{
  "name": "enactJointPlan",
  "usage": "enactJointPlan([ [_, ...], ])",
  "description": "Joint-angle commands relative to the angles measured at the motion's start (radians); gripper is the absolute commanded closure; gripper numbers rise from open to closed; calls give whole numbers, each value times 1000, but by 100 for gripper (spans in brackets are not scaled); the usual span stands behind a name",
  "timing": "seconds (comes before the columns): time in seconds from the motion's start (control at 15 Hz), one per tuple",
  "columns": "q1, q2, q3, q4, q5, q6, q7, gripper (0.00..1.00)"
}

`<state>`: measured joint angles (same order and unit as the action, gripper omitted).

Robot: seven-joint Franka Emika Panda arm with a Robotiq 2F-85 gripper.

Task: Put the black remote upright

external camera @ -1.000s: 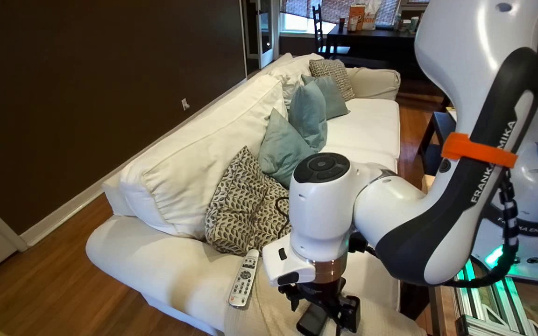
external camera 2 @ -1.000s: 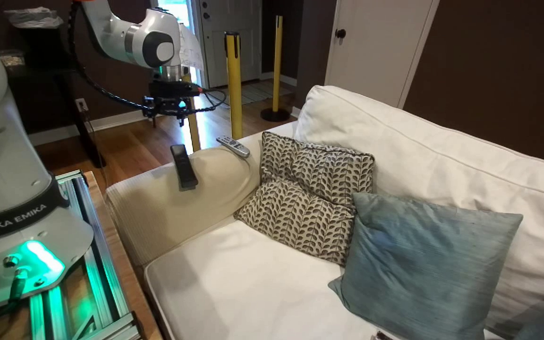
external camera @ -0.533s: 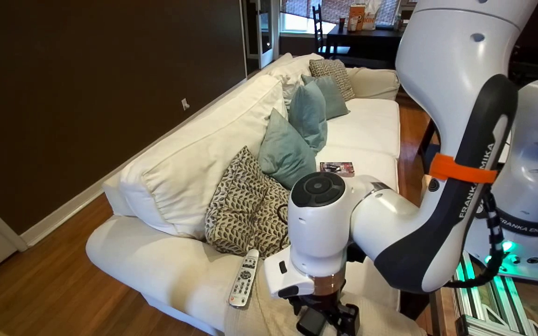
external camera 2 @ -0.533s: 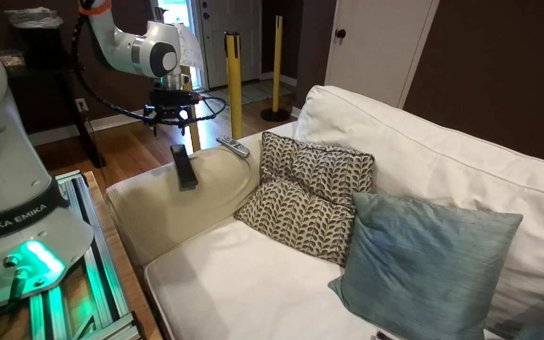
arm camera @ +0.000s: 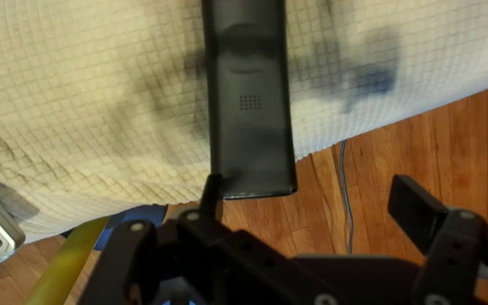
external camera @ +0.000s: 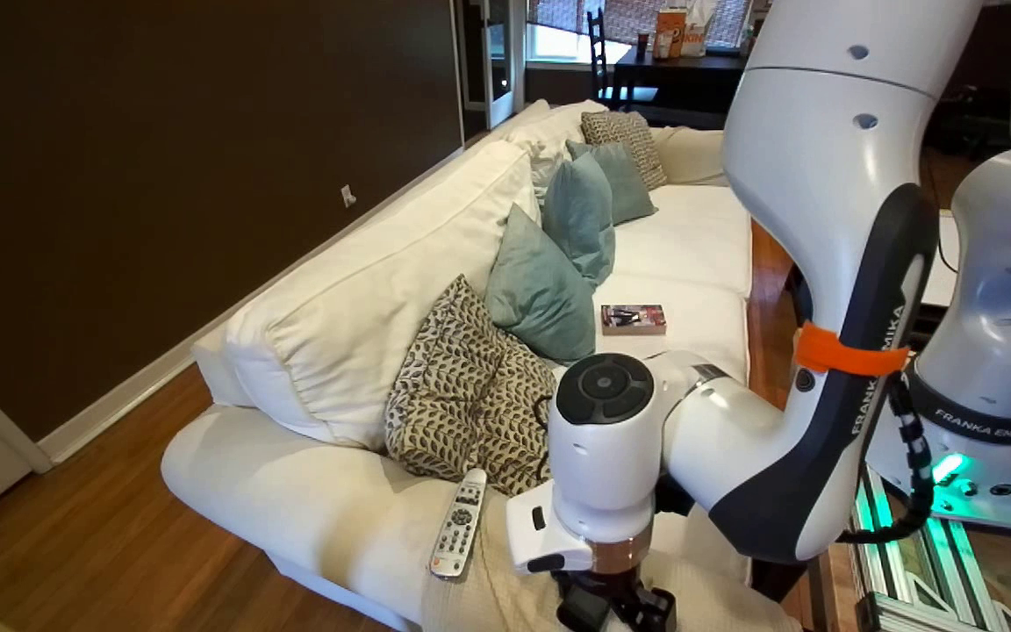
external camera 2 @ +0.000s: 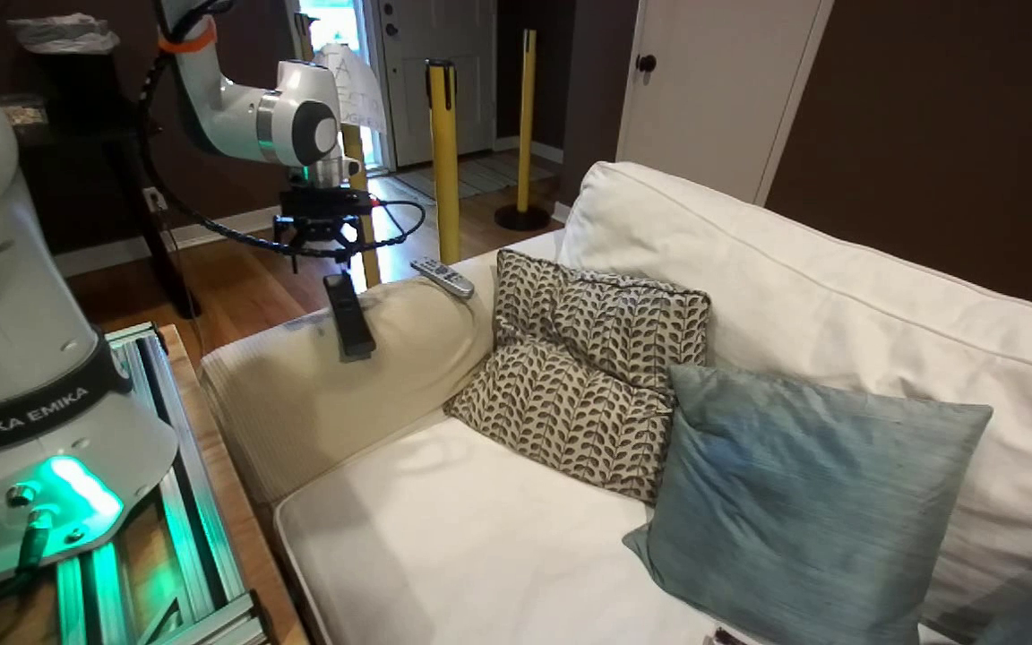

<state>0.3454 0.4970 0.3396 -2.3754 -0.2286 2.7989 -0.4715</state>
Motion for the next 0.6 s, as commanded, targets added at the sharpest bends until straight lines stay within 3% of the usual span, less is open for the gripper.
enactJointPlan([
  [0.0,46,44,-62,21,-82,47,92,0],
  [0.2,67,69,-96,39,-120,78,128,0],
  [0.53,59,122,-93,82,-131,106,120,0],
])
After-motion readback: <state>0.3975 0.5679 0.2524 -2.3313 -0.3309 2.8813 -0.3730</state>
